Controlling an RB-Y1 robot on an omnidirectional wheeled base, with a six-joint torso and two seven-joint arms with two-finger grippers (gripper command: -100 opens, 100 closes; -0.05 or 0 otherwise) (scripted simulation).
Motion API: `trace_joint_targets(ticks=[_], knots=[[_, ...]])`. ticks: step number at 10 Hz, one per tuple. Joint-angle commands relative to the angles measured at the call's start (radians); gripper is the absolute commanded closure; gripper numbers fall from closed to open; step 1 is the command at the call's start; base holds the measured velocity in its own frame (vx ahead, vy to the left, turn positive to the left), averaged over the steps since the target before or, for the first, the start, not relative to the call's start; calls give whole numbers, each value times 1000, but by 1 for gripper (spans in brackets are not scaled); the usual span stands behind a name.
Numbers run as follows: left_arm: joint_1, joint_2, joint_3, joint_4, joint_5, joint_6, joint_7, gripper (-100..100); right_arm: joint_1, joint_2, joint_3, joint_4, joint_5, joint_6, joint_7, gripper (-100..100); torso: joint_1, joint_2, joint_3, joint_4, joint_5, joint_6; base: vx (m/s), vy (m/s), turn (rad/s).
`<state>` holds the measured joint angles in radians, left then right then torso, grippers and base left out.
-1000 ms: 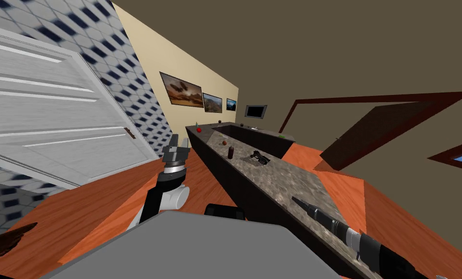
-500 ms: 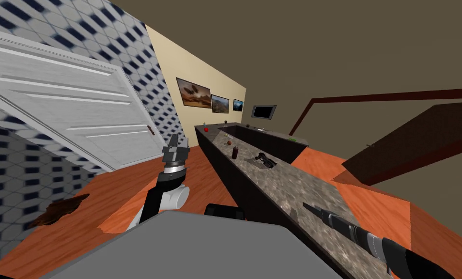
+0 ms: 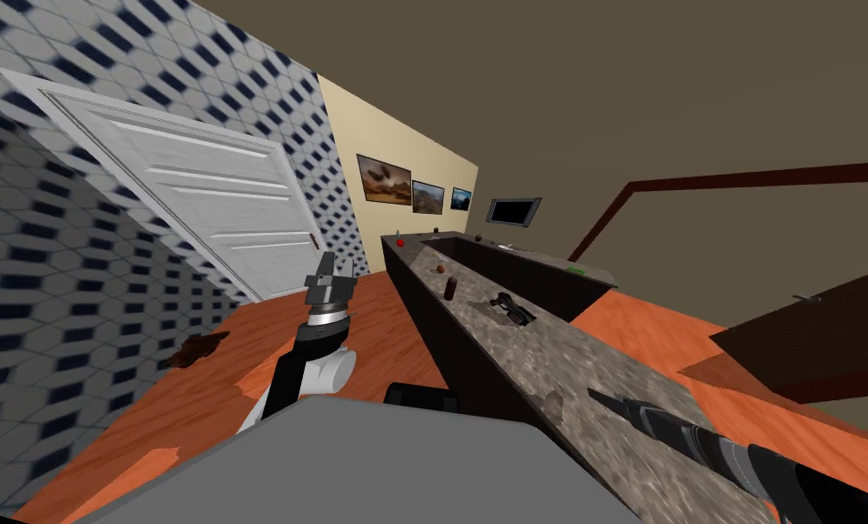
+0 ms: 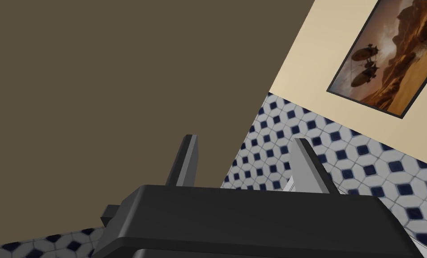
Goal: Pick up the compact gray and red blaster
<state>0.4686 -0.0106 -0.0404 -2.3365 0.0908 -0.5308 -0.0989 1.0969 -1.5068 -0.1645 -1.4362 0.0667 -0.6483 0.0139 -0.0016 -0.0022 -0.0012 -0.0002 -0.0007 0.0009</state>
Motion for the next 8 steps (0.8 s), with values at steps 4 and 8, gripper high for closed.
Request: trace_joint_targets(ticks=[4, 8], knots=[[0, 0, 0, 0, 0, 0, 0, 0, 90, -139, -42, 61, -13, -13, -5, -100, 0, -1, -1, 0, 0, -1, 3, -21, 225], [0, 0, 0, 0, 0, 0, 0, 0, 166, -240, -74, 104, -27, -20, -7, -100, 0, -2, -1, -1, 0, -1, 23, -22, 255]])
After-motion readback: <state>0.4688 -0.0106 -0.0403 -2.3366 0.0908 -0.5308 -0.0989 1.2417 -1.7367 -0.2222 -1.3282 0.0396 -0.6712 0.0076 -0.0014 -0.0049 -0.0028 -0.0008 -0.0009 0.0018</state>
